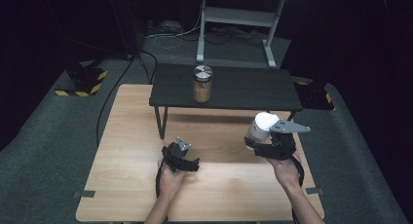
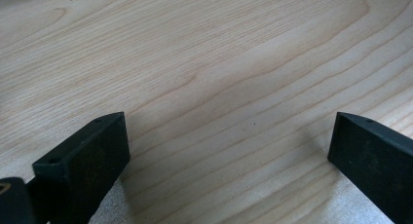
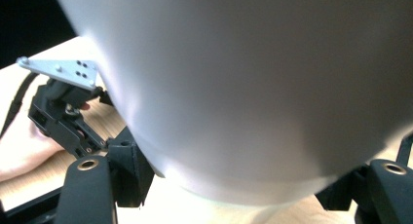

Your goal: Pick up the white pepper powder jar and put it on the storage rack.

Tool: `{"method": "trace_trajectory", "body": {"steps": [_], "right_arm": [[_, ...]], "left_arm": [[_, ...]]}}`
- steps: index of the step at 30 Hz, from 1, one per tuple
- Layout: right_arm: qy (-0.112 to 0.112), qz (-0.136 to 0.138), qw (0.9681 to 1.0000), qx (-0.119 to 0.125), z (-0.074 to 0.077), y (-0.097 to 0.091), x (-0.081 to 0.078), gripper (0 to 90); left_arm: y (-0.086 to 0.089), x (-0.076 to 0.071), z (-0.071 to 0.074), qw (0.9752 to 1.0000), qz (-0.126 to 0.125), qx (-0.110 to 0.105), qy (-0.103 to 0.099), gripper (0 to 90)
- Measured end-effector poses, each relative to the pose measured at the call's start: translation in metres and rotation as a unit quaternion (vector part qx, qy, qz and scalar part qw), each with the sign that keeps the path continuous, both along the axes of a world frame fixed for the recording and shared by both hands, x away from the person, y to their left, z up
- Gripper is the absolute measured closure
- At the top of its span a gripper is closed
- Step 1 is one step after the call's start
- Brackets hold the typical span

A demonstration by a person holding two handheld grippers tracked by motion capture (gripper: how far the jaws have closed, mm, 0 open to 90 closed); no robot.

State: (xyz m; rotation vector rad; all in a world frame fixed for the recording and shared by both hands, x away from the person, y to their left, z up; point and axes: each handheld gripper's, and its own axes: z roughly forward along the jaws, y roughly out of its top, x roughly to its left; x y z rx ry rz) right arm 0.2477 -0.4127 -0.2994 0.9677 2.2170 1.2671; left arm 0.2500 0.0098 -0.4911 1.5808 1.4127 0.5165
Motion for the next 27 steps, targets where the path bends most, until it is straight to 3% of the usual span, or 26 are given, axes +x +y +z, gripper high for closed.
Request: {"method": "trace_trajectory", "body": {"steps": [14,27], "right_arm": [[-0.009,0.011,0.9999,-0.003,0.045,0.002,0.014,30.1],[-0.010,0.011,0.9999,-0.005,0.072,0.012,0.037,30.2]], "left_arm": [[0.000,0.000,0.000,1.0000,0.000,0.001,0.000,1.4],[-0.001,-0.001,-0.002,1.0000,0.005,-0.006,-0.003,1.4]]}}
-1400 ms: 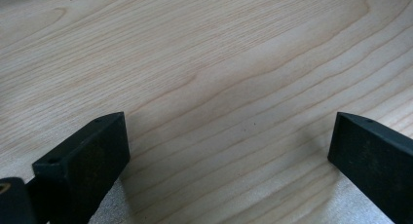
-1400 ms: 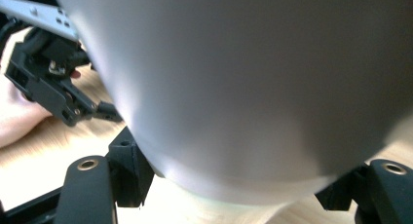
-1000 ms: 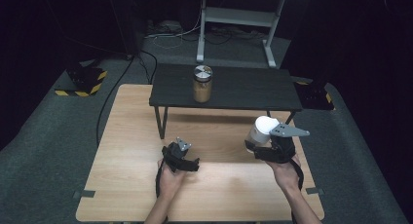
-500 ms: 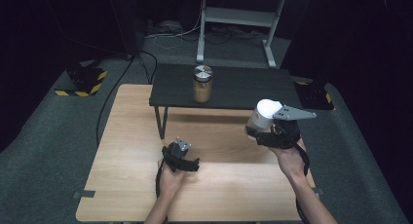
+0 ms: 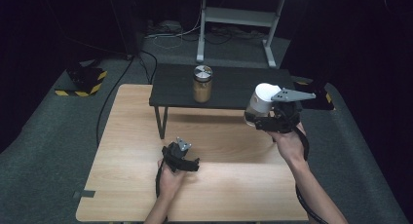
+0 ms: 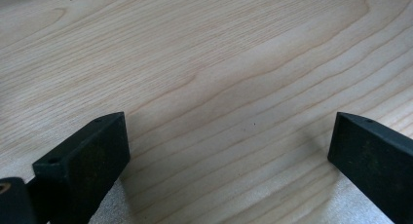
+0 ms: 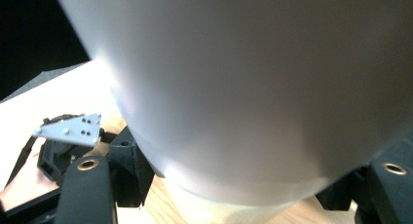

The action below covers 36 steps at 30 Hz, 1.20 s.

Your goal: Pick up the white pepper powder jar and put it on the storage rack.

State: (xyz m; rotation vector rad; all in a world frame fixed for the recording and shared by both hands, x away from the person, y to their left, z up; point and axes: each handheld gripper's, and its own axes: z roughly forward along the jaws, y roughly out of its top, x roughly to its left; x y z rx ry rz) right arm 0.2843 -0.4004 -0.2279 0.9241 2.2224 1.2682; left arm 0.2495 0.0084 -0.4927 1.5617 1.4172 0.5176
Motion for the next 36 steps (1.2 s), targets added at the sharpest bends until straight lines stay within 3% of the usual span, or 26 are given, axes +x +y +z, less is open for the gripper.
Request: {"method": "trace_trajectory", "body": {"steps": [16,24,26,36], "right_arm": [[0.005,-0.039,0.9992,-0.007,0.017,0.017,0.030,30.1],[0.013,-0.057,0.9983,-0.004,0.016,0.023,0.046,30.2],[0.017,-0.064,0.9977,-0.014,0.017,0.028,0.052,30.2],[0.022,-0.068,0.9972,-0.020,0.017,0.040,0.064,30.1]], "left_arm": [[0.000,0.000,0.000,1.0000,-0.001,0.001,0.000,1.4],[0.002,0.001,0.002,0.9999,-0.006,0.007,0.006,1.4],[0.001,0.001,0.002,1.0000,-0.005,0.006,0.005,1.4],[0.003,0.001,0.004,0.9998,-0.010,0.013,0.007,1.4]]}}
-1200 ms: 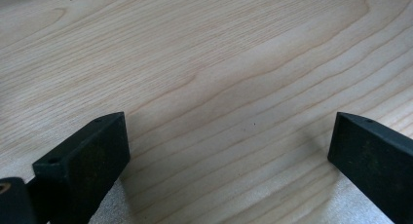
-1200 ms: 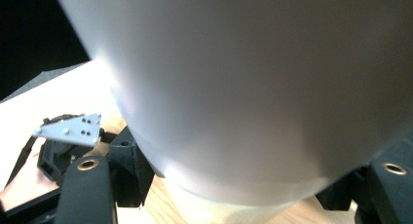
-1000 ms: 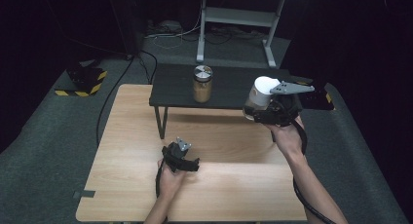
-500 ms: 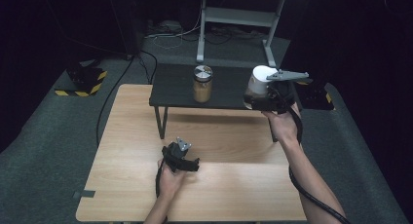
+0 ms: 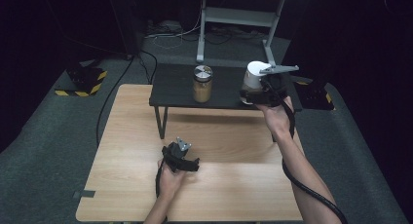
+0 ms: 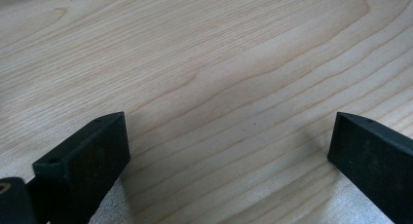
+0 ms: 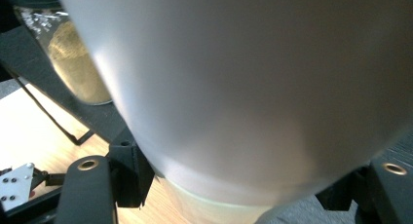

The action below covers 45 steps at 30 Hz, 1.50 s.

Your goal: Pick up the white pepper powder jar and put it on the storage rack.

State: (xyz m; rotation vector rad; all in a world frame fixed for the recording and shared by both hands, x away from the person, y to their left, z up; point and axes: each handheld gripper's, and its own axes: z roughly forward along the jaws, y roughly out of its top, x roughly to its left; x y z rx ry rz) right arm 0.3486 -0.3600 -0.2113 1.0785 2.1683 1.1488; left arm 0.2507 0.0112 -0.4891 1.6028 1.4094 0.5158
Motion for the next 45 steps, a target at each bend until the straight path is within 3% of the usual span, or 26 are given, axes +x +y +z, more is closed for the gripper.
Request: {"method": "trace_trajectory", "body": {"steps": [25,31,45], "right_arm": [[0.027,-0.007,0.9996,-0.008,-0.010,0.017,0.022,30.1],[0.016,-0.006,0.9999,-0.004,-0.016,0.016,0.020,30.0],[0.014,-0.006,0.9999,0.005,-0.019,0.013,0.019,29.4]], "left_arm": [[-0.001,0.000,-0.001,1.0000,0.004,-0.005,-0.002,1.5],[-0.001,-0.001,-0.001,1.0000,0.004,-0.005,-0.002,1.5],[-0.001,-0.001,-0.001,1.0000,0.004,-0.004,-0.002,1.5]]}}
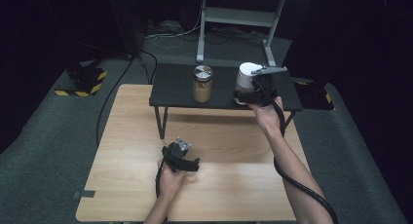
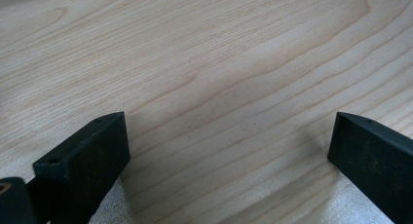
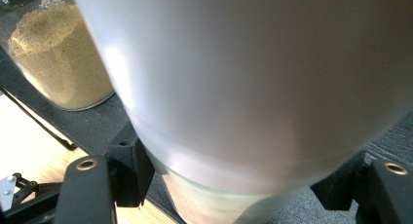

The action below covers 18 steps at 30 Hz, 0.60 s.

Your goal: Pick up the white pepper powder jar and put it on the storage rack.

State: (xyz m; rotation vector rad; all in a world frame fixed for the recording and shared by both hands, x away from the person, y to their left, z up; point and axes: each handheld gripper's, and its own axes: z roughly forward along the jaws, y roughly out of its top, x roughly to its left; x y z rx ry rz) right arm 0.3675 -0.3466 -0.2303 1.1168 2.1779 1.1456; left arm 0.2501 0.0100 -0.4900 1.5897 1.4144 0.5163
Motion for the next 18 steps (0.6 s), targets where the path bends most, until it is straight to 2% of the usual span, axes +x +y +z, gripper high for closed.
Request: {"method": "trace_trajectory", "body": {"steps": [4,8,18], "right_arm": [[0.001,0.001,0.9999,0.013,-0.001,-0.004,-0.001,21.8],[-0.004,-0.007,0.9999,0.008,-0.001,-0.003,-0.005,14.7],[-0.018,-0.011,0.9998,0.007,-0.007,-0.012,-0.017,12.2]], "left_arm": [[0.000,0.000,0.000,1.0000,0.000,-0.001,-0.001,1.5],[0.000,0.000,0.000,1.0000,0.000,-0.002,-0.001,1.5],[-0.001,0.000,-0.001,1.0000,0.002,-0.004,-0.002,1.5]]}}
